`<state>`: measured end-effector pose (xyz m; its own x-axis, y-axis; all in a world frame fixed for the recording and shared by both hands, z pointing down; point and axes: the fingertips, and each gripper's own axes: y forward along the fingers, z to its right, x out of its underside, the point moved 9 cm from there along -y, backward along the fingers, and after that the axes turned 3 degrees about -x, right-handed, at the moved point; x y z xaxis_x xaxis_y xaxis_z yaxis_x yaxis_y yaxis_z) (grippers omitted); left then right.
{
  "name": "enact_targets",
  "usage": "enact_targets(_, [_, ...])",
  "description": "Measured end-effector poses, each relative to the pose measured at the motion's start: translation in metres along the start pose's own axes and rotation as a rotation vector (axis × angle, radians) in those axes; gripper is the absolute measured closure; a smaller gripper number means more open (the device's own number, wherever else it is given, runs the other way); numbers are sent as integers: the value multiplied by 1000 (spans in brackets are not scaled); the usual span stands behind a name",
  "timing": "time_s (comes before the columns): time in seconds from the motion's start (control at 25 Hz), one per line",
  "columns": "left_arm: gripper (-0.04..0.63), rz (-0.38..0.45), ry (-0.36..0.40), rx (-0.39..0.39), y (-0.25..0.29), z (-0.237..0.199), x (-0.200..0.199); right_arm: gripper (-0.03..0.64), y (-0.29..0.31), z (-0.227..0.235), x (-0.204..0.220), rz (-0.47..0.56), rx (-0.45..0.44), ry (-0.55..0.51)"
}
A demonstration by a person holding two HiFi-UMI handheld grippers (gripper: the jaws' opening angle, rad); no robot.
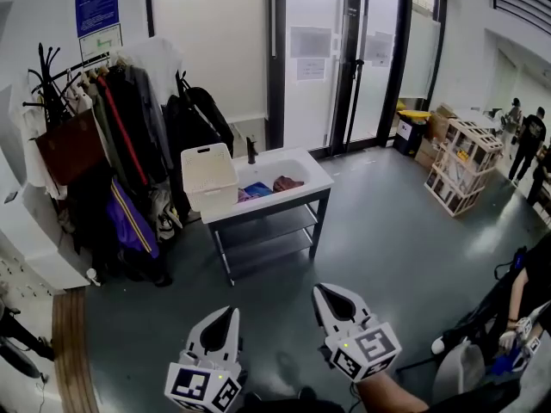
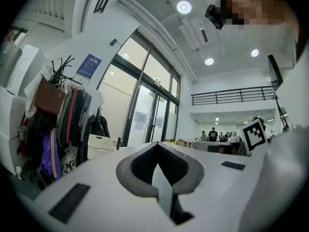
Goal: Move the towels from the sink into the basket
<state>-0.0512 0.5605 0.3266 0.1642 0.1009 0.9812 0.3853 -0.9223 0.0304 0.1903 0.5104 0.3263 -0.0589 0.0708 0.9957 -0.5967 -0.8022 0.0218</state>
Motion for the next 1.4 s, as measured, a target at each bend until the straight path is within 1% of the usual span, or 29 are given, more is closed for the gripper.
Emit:
enact_targets(0.28, [592,-6,-12,13,-7,-32,-1,612,18,-26,2,-12,16,-7])
enact_targets(0.48, [592,14,-23,48,-10,-53,-3,611,31,-43,6,-16,40,-8])
enact_targets(0.72, [592,15,-25,51,-7,-71,-3,612,46,-46,9,-21,46,-3])
enact_targets(1.0, [592,-1,-9,17,26,-82,-2,612,80,-15,7,-5,14,1])
enact_targets(1.2, [592,15,0,-3,65,-74,-11,612,103,26,-2,9,-16,-8])
enact_targets(1.32, [592,2,17,-22,91,-71,-12,612,118,52,-6,22,-38,-10])
enact_targets(1.4, [592,-4,13,-39,110,-72,-12,612,129,69,-7,24,-48,-5])
